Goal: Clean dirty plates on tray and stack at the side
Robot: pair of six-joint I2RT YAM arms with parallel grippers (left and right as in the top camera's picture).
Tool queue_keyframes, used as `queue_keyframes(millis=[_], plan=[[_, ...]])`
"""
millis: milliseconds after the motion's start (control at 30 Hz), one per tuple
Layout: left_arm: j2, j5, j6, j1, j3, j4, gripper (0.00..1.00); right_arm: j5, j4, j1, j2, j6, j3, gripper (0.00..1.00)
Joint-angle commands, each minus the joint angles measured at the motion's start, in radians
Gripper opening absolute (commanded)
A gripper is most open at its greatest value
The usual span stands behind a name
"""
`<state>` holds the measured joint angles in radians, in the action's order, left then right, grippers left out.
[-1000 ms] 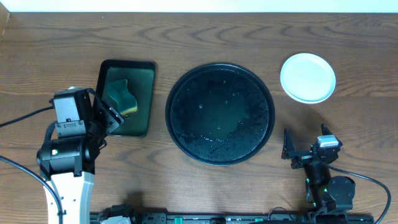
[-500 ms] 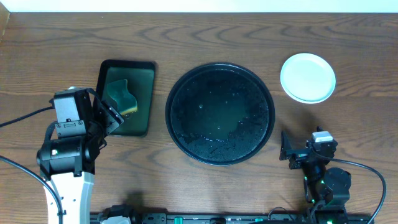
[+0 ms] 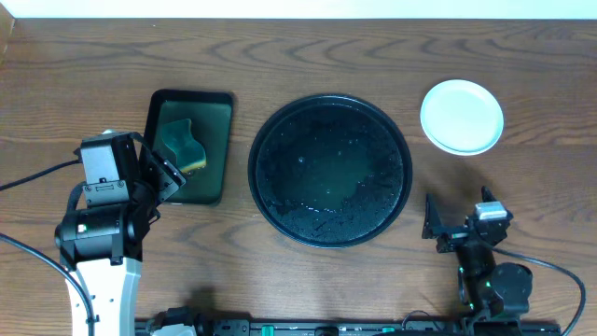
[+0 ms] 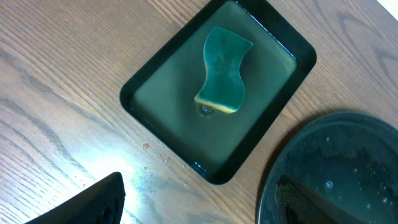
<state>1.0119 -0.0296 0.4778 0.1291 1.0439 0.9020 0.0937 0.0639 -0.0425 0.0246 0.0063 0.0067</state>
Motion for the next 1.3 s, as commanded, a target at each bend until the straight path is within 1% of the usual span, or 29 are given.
queue_keyframes(millis=[0, 1133, 1267], plan=[[0.002, -0.005, 0.006, 0.002, 0.003, 0.003, 0.78, -0.032, 0.009, 0.000, -0.019, -0.023, -0.001, 0.99], [0.002, -0.005, 0.006, 0.002, 0.003, 0.003, 0.78, -0.033, 0.008, 0.000, -0.019, -0.030, -0.001, 0.99], [0.005, -0.012, 0.006, 0.003, 0.003, 0.040, 0.78, -0.033, 0.008, 0.000, -0.019, -0.030, -0.001, 0.99]])
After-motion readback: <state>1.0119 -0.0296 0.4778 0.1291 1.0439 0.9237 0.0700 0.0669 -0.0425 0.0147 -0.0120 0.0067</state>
